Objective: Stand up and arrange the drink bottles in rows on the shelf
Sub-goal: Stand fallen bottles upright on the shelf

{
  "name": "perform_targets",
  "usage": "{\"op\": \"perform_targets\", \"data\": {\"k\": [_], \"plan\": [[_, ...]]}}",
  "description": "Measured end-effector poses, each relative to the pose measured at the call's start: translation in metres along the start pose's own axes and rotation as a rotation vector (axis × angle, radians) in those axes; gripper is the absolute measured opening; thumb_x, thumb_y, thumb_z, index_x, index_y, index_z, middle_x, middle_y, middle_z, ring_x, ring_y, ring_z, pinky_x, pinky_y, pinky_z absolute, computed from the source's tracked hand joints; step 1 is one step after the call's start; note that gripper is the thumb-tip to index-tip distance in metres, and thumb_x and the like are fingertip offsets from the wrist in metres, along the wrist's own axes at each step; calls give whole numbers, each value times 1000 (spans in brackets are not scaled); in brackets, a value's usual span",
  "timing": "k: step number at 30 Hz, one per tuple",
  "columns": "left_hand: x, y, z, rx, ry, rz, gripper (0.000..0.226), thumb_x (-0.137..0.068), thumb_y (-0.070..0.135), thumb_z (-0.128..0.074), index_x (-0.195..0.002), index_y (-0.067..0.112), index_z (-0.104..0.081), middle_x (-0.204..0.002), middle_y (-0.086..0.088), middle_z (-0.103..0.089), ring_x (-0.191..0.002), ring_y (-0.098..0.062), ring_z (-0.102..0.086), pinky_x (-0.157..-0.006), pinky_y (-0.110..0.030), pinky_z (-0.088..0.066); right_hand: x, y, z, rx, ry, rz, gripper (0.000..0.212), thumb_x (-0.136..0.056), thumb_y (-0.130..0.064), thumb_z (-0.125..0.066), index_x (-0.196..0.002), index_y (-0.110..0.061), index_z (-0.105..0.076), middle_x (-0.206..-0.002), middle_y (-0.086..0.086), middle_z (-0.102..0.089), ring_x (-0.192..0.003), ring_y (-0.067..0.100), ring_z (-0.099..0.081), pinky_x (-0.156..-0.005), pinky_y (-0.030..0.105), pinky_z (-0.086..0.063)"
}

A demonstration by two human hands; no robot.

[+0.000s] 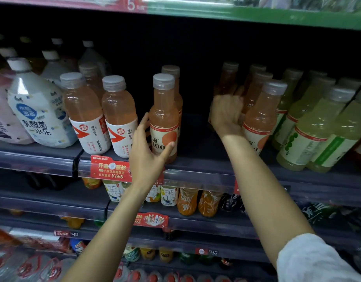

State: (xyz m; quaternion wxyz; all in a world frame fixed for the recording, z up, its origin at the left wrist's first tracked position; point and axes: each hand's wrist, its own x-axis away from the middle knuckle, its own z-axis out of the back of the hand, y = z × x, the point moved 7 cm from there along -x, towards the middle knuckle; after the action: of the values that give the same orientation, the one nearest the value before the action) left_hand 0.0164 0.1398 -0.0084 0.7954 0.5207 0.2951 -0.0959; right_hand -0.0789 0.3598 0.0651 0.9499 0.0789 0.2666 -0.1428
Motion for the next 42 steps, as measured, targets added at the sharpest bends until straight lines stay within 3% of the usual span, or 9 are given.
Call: {"op": "perform_targets", "data": {"k": [9,12,18,23,26,30,32,36,42], "plan": [[-1,-2,1,-6,-5,2,84,-81,37,-75,-148,25,-26,-145,6,-40,-131,-7,-41,-103,-40,-45,27,-12,9,-301,137,116,48,-89,3,-53,-133,-15,-47,-137,35,-33,-102,48,-50,-75,45,-51],[-1,-2,1,-6,-8,5,85,-81,38,-75,-148,25,-26,-145,7,-40,-131,-7,-42,-102,-41,-46,38,-14,19,-380,173,140,50,-78,8,-62,-121,-16,-56,-123,33,-44,-94,46,-51,-66,45,-53],[0,-2,1,-15,3,6,84,-81,38,-75,-148,25,-26,-145,5,-40,-131,-4,-41,-104,-39,-45,69,-2,42,-655,97,160,47,-88,-13,-61,-130,-28,-48,-134,14,-30,-117,31,-42,-81,26,-24],[0,-2,1,-22,3,8,85,-80,38,-75,-148,24,-26,-146,5,-40,-132,-7,-40,-104,-40,-44,87,7,50,-969,113,177,88,-76,-19,-77,-145,-32,-25,-140,12,-28,-124,21,-38,-97,27,-35],[0,-1,1,-24,-4,15,86,-80,37,-76,-149,25,-26,-146,5,-39,-133,-7,-39,-105,-40,-43,92,12,37,-1256,-7,114,101,-72,-18,-81,-145,-31,-13,-147,5,-26,-132,12,-37,-108,39,-38],[0,0,2,-16,-16,18,86,-80,35,-76,-149,26,-25,-147,6,-39,-132,-6,-40,-104,-40,-44,100,8,10,-1378,-306,63,92,-78,-1,-72,-146,-26,-15,-113,-21,-52,-93,-22,-53,-83,14,-48],[1,0,2,-13,-21,17,86,-80,33,-76,-149,26,-25,-147,5,-39,-131,-6,-41,-104,-39,-45,105,9,7,-1332,-296,70,89,-75,-3,-73,-143,-28,-21,-108,-20,-54,-87,-22,-54,-73,5,-46],[1,0,2,-3,-37,8,88,-79,29,-77,-149,25,-24,-147,3,-39,-131,-8,-42,-102,-40,-46,117,3,16,-1301,-233,93,87,-71,-15,-81,-137,-31,-26,-120,-13,-51,-96,-12,-50,-76,-3,-39],[2,1,2,-7,-32,5,87,-80,28,-76,-150,23,-24,-147,2,-38,-132,-9,-42,-102,-41,-46,121,2,19,-1290,-193,83,88,-69,-18,-81,-136,-31,-25,-130,-1,-52,-115,11,-52,-90,22,-44]]}}
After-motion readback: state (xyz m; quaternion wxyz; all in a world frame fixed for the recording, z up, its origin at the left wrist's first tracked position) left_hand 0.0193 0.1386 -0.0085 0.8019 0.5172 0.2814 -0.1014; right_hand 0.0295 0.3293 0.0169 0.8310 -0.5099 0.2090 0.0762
